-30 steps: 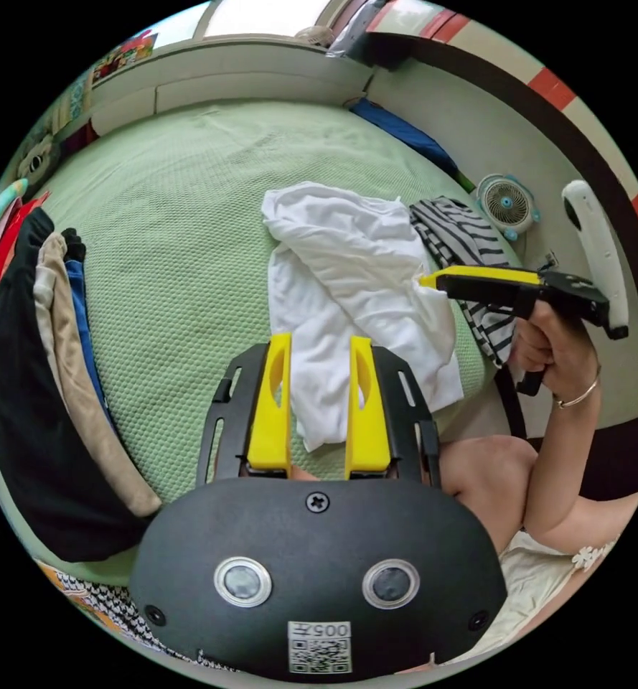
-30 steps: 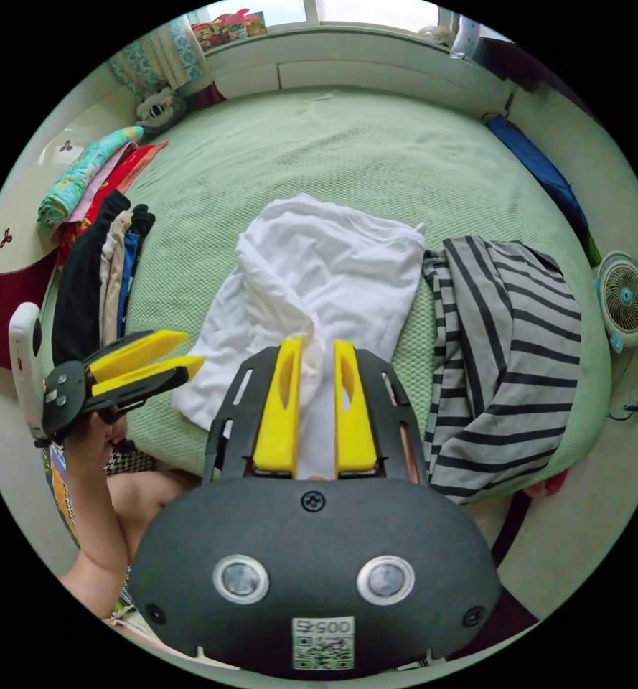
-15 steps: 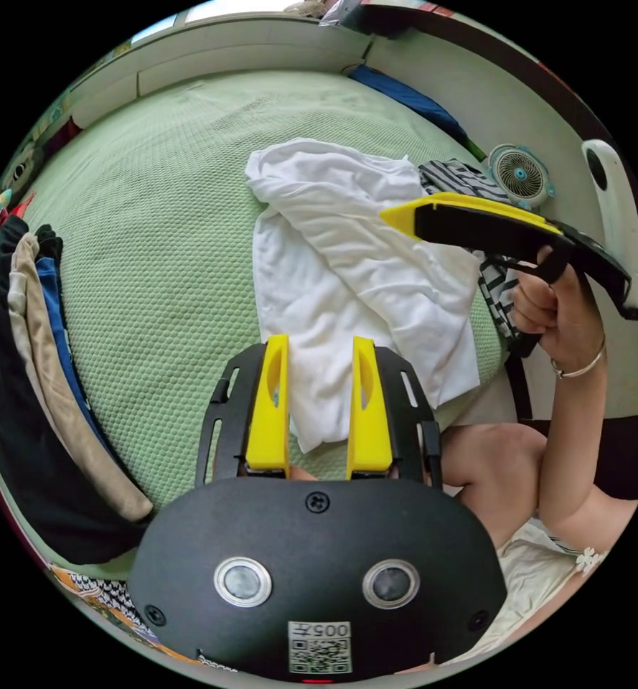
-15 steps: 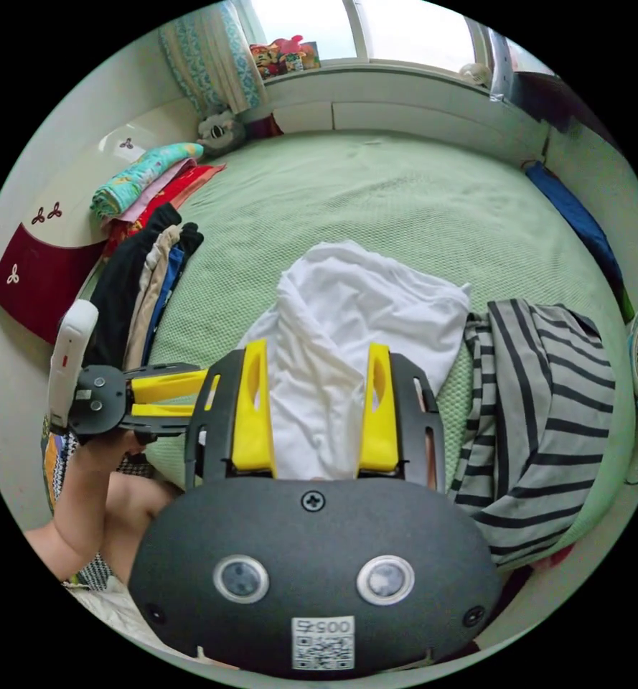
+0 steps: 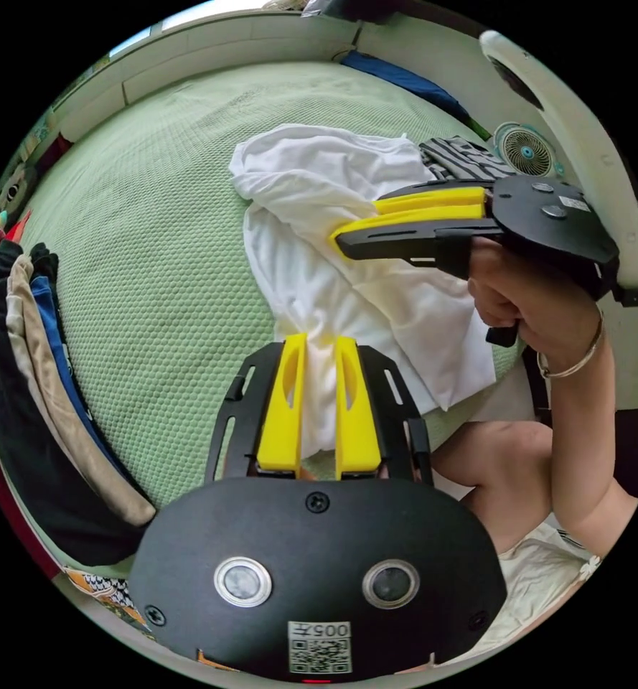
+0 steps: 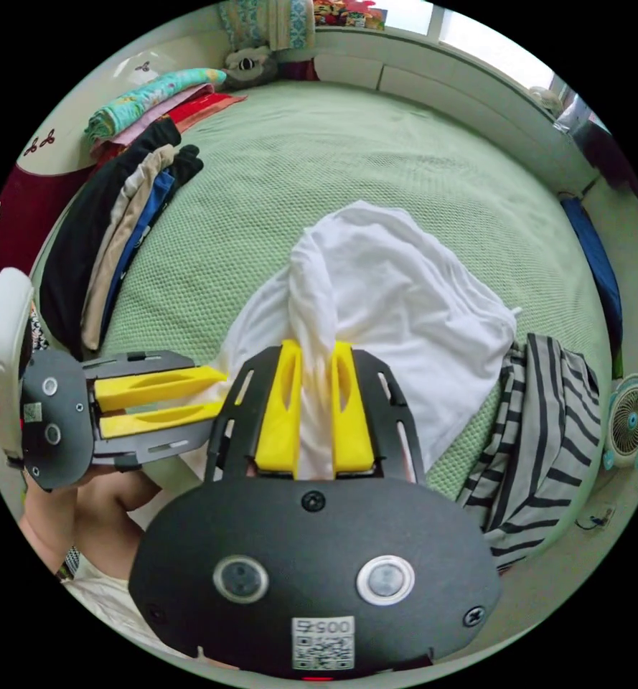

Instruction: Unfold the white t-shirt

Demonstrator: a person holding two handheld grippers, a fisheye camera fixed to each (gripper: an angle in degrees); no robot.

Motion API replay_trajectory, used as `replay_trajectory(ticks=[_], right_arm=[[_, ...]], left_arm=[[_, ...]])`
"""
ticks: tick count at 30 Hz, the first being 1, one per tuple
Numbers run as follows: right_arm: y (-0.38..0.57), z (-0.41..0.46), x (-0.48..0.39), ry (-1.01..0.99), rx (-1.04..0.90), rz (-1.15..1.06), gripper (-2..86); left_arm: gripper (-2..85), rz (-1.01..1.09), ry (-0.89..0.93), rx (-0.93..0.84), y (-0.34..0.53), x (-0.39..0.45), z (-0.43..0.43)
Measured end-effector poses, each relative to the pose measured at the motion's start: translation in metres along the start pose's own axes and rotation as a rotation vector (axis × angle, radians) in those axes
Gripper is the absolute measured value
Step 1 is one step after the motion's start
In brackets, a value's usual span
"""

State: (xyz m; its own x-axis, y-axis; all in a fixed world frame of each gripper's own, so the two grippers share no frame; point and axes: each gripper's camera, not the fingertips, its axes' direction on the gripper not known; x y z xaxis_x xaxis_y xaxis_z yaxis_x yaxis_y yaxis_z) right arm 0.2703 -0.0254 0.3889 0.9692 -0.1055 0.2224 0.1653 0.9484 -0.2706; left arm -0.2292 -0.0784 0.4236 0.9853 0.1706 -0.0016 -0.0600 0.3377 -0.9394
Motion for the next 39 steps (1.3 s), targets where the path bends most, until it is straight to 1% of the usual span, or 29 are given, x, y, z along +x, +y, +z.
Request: replay_trajectory(ticks=[2,8,11,13,14,20,24,26,27,28,30,31,33,36,38,39], right_arm=[[0.003,-0.008,0.001,-0.004,0.010,0.015,1.5],[0.020,-0.038,0.020,-0.014,0.085,0.114,0.6],[0.029,-0.054,0.031,-0.040,0.146,0.172,0.5],[0.034,-0.062,0.035,-0.073,0.181,0.199,0.5],[0.036,-0.065,0.035,-0.102,0.200,0.200,0.5],[0.031,-0.071,0.012,-0.160,0.216,0.152,0.4],[0.026,-0.076,-0.011,-0.203,0.222,0.098,0.4],[0.029,-0.088,-0.025,-0.171,0.268,0.070,0.3],[0.031,-0.093,-0.028,-0.154,0.294,0.066,0.3],[0.036,-0.106,-0.032,-0.119,0.339,0.052,0.3],[0.043,-0.124,-0.031,-0.067,0.390,0.063,0.2],[0.048,-0.133,-0.026,-0.043,0.407,0.090,0.2],[0.057,-0.140,-0.012,-0.017,0.405,0.144,0.2],[0.080,-0.146,0.025,0.052,0.351,0.316,0.1],[0.109,-0.155,0.057,0.088,0.307,0.467,0.2],[0.115,-0.157,0.065,0.099,0.293,0.494,0.4]], left_arm=[[4.9,-0.001,0.000,-0.002,0.001,0.003,0.000],[4.1,0.014,-0.050,0.017,0.009,0.016,-0.011],[4.0,0.033,-0.143,0.050,0.019,0.018,-0.026],[4.0,0.002,-0.218,0.062,0.030,0.014,-0.036],[4.0,-0.012,-0.226,0.063,0.033,0.011,-0.038],[4.0,-0.152,-0.236,0.051,0.070,-0.023,-0.052],[4.1,-0.249,-0.338,0.047,0.104,-0.040,-0.065],[4.0,-0.310,-0.396,0.063,0.122,-0.051,-0.075],[4.1,-0.379,-0.416,0.081,0.136,-0.061,-0.083],[4.1,-0.455,-0.413,0.118,0.150,-0.071,-0.092],[4.0,-0.526,-0.365,0.186,0.168,-0.079,-0.102],[4.0,-0.535,-0.336,0.202,0.174,-0.079,-0.105],[4.0,-0.505,-0.354,0.174,0.175,-0.072,-0.103],[4.1,-0.396,-0.420,0.080,0.172,-0.049,-0.094],[4.3,-0.352,-0.415,0.052,0.172,-0.039,-0.090],[4.5,-0.330,-0.384,0.052,0.173,-0.034,-0.089]])
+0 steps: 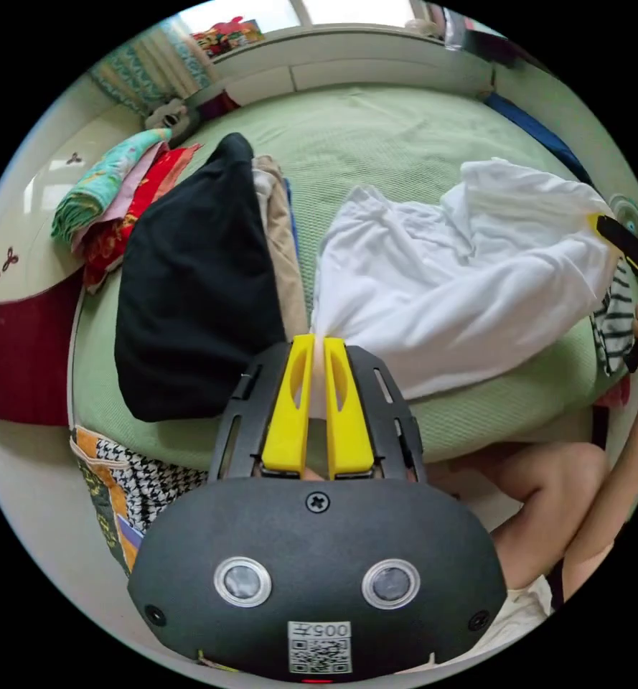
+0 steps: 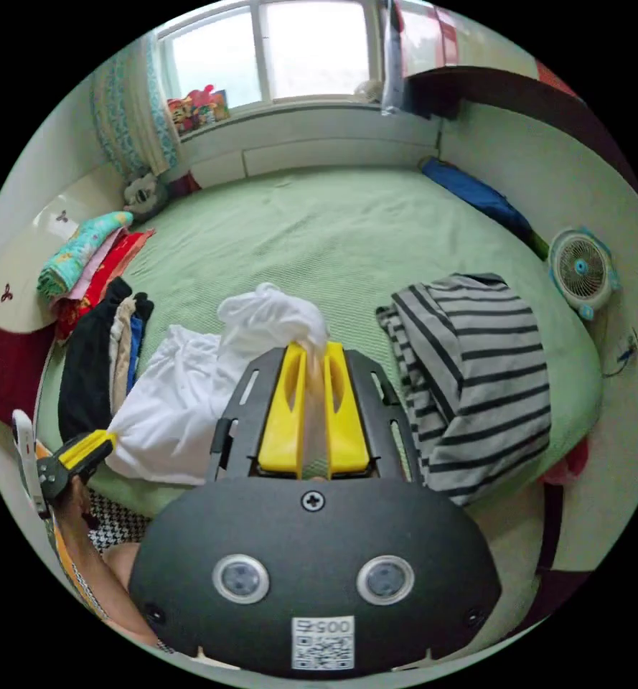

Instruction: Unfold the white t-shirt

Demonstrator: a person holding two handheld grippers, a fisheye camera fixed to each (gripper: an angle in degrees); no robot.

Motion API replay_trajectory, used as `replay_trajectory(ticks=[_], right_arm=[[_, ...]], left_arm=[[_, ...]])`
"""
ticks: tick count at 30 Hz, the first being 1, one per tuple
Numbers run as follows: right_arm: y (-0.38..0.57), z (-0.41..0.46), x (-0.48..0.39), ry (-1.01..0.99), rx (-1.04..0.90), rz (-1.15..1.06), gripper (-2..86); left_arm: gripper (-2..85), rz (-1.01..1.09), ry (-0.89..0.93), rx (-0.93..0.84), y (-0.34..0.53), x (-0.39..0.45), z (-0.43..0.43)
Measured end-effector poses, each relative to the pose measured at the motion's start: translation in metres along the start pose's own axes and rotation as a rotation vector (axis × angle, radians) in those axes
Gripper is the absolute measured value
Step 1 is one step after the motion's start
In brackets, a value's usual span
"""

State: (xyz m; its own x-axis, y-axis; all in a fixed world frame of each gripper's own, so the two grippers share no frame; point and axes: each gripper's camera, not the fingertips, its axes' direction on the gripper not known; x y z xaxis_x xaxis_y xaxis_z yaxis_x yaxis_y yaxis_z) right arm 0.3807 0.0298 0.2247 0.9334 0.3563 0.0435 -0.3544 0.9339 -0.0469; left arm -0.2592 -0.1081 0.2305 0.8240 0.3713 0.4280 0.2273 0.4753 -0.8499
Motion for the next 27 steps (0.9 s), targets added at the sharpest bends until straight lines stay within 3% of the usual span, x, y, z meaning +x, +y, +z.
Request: replay_trajectory(ticks=[6,13,18,24,27], right_arm=[[0.003,0.031,0.065,0.137,-0.255,0.087,3.7],[0.010,-0.008,0.065,0.160,0.018,0.044,5.8],[0.005,0.013,0.056,0.124,-0.031,0.012,7.7],[-0.003,0.028,0.046,0.136,-0.035,-0.009,10.0],[-0.003,0.035,0.046,0.108,-0.023,-0.004,11.3]], left_arm=[[5.5,0.016,0.216,0.037,0.011,-0.013,-0.007],[6.1,-0.055,0.204,0.198,0.016,-0.031,-0.016],[7.2,-0.034,0.115,0.260,-0.010,-0.014,0.003],[7.7,-0.037,0.154,0.299,-0.022,-0.008,0.031],[6.8,-0.033,0.110,0.413,-0.020,-0.007,0.028]])
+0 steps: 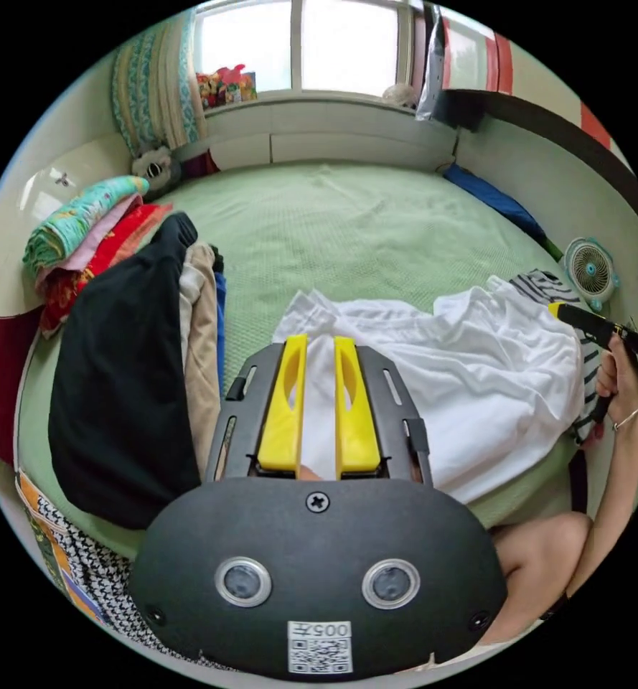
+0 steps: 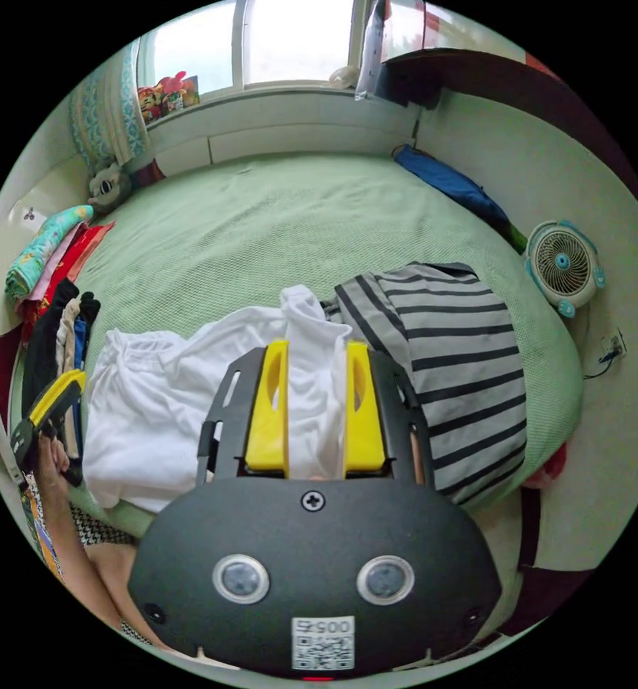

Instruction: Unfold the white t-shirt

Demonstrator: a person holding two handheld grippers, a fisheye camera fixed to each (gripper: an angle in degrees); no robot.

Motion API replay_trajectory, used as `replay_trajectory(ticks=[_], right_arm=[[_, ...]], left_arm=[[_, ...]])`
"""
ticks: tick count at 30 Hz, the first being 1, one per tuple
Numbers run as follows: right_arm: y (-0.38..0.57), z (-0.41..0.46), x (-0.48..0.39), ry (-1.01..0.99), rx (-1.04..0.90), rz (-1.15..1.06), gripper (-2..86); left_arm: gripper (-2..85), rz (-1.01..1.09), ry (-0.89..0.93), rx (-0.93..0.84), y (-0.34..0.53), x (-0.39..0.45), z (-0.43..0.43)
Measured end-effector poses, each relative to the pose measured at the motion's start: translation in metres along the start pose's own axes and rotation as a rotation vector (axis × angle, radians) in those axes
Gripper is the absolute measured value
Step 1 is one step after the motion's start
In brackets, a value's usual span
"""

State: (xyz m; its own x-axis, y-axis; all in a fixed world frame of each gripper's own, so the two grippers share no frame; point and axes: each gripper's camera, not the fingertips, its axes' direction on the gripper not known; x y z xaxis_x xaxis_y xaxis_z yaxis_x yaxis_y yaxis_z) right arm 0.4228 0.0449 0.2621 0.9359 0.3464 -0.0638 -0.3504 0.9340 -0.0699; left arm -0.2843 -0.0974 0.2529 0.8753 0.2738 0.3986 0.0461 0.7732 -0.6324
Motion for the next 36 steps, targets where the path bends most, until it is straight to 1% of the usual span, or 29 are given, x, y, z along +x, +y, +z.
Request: replay_trajectory(ticks=[4,7,9,12,13,15,17,19,23,25,27,32,36], right_arm=[[-0.001,0.005,-0.014,0.045,0.069,-0.060,11.0],[-0.001,0.016,-0.027,0.028,0.094,-0.109,10.6],[-0.002,0.024,-0.035,0.008,0.082,-0.143,9.6],[-0.001,0.038,-0.052,0.026,0.040,-0.205,5.3],[0.000,0.046,-0.059,0.048,0.009,-0.230,3.7],[0.001,0.061,-0.066,0.059,-0.061,-0.251,3.3],[0.002,0.078,-0.064,0.042,-0.123,-0.211,3.8],[0.002,0.088,-0.059,0.029,-0.137,-0.174,3.7],[0.003,0.099,-0.052,0.023,-0.088,-0.145,2.1],[0.001,0.101,-0.049,0.047,-0.063,-0.112,0.7],[-0.001,0.103,-0.044,0.053,-0.029,-0.069,-0.1],[-0.005,0.108,-0.028,0.014,0.025,0.055,-0.6],[-0.003,0.104,-0.023,-0.016,0.052,0.084,0.4]], left_arm=[[6.3,-0.032,0.020,-0.084,-0.001,-0.004,0.029],[5.2,-0.047,0.067,-0.103,-0.004,-0.007,0.039],[4.0,-0.046,0.077,-0.156,-0.007,-0.008,0.048],[1.2,-0.052,0.069,-0.213,-0.007,-0.014,0.063],[0.7,-0.063,0.070,-0.252,-0.006,-0.016,0.073],[0.1,-0.075,0.085,-0.251,-0.003,-0.021,0.081],[-0.2,-0.089,0.109,-0.225,0.000,-0.027,0.083],[-0.4,-0.095,0.132,-0.198,0.004,-0.034,0.087],[-0.5,-0.068,0.098,-0.192,0.001,-0.039,0.090],[-0.6,-0.097,0.036,-0.182,0.000,-0.046,0.092],[-0.6,-0.129,0.012,-0.172,0.000,-0.055,0.093],[-0.6,-0.218,0.044,-0.144,0.002,-0.076,0.096],[-0.1,-0.255,0.038,-0.087,0.004,-0.087,0.088]])
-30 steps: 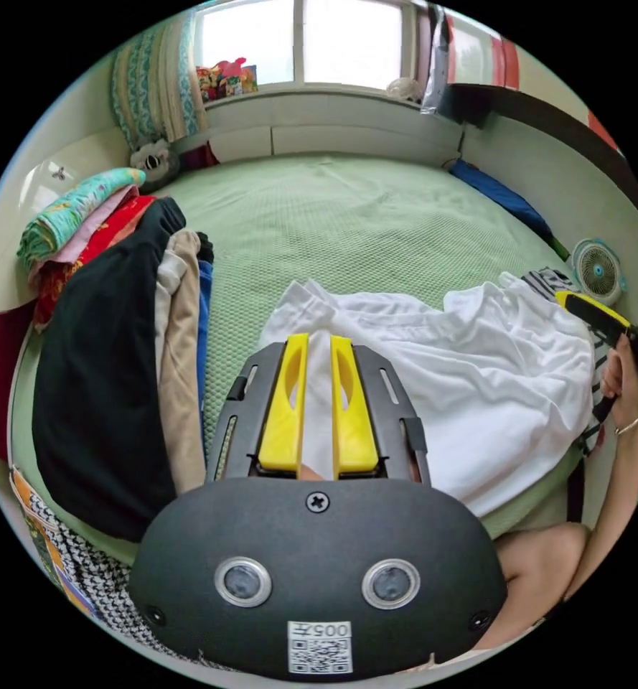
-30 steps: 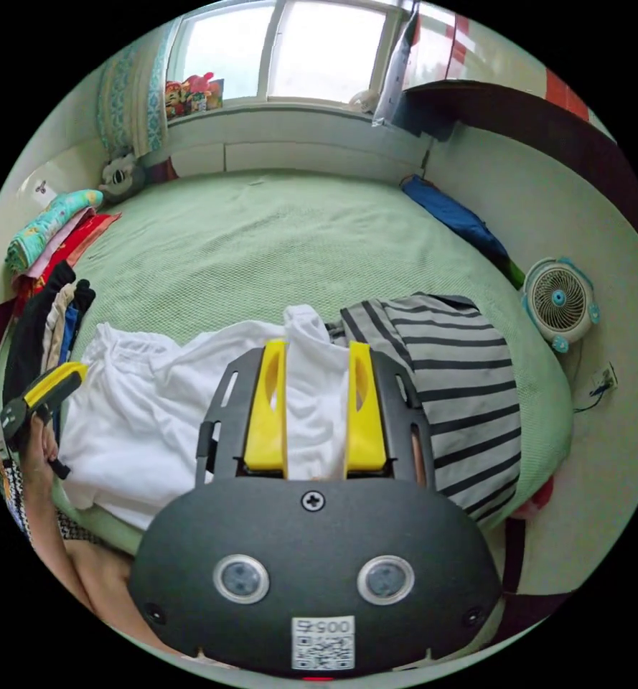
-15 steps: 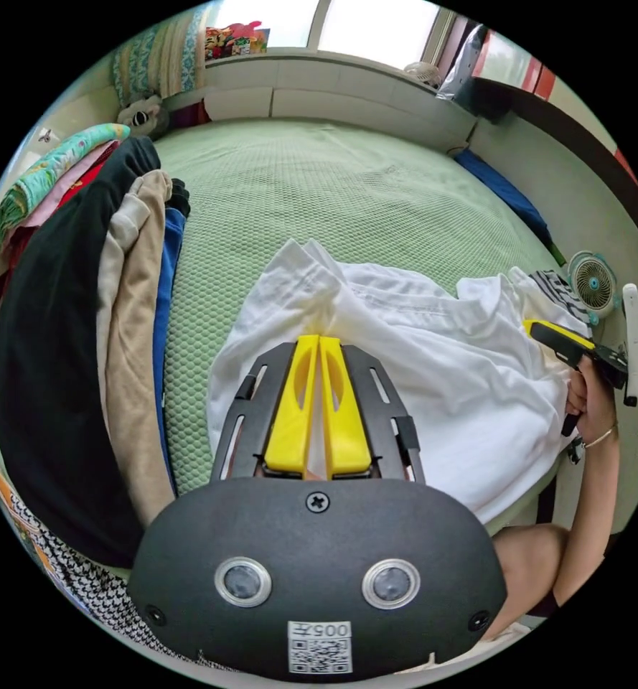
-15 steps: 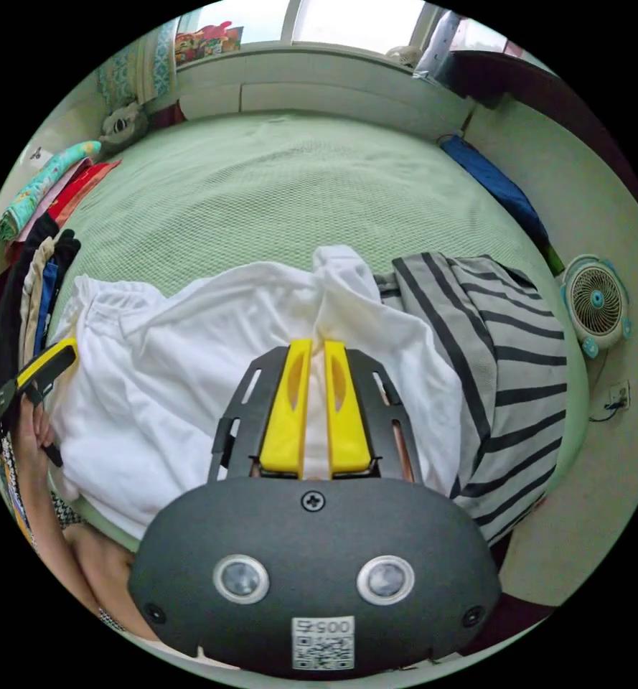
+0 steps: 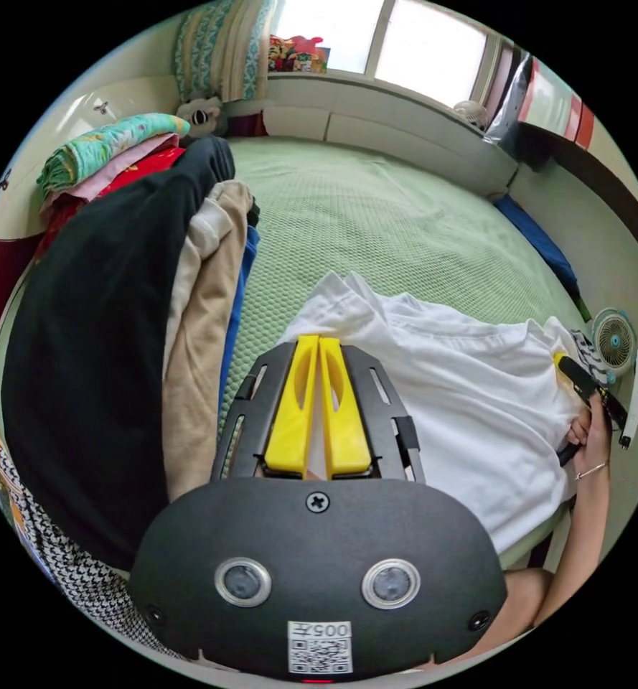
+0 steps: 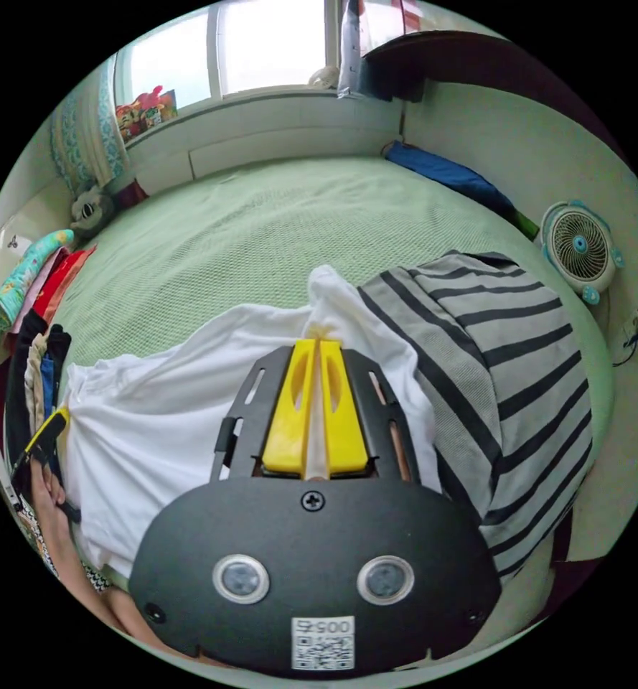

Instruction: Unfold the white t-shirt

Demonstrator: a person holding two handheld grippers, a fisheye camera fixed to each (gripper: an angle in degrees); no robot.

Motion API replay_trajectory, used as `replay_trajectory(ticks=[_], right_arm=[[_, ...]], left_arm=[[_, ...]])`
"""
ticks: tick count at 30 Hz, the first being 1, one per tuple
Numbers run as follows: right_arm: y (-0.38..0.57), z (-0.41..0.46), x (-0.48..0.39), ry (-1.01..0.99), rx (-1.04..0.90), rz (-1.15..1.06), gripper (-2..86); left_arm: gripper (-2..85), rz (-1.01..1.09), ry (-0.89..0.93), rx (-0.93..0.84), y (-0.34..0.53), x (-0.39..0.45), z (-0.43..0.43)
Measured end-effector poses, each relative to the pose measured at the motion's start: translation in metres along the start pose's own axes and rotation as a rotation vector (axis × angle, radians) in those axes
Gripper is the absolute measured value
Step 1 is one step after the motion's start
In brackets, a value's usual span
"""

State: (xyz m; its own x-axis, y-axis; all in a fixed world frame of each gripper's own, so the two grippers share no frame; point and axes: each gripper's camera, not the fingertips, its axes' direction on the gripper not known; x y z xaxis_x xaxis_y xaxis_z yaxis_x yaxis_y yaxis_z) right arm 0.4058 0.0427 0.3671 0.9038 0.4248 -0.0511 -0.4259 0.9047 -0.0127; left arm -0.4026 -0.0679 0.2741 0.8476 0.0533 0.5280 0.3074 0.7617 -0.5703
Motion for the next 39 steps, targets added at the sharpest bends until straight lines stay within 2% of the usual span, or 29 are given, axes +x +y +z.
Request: replay_trajectory(ticks=[3,7,12,19,25,39], right_arm=[[0.001,-0.020,-0.002,-0.068,0.043,-0.028,3.8],[0.006,-0.050,-0.025,-0.229,0.103,-0.140,9.5],[0.018,-0.041,-0.058,-0.242,0.045,-0.236,10.9],[0.024,-0.029,-0.087,-0.261,0.001,-0.327,10.5],[0.025,-0.024,-0.098,-0.274,-0.014,-0.352,9.2],[0.029,-0.018,-0.119,-0.247,-0.045,-0.394,8.5]], left_arm=[[1.2,0.017,0.015,0.059,0.002,-0.005,-0.016],[8.7,0.076,0.007,0.060,0.003,-0.005,-0.014],[13.6,0.100,-0.047,0.030,0.000,-0.002,-0.004],[10.5,0.031,-0.013,-0.007,-0.005,-0.019,0.004],[3.9,0.022,0.058,0.003,-0.004,-0.023,-0.003],[3.5,0.152,0.131,0.112,0.006,-0.004,-0.070]])
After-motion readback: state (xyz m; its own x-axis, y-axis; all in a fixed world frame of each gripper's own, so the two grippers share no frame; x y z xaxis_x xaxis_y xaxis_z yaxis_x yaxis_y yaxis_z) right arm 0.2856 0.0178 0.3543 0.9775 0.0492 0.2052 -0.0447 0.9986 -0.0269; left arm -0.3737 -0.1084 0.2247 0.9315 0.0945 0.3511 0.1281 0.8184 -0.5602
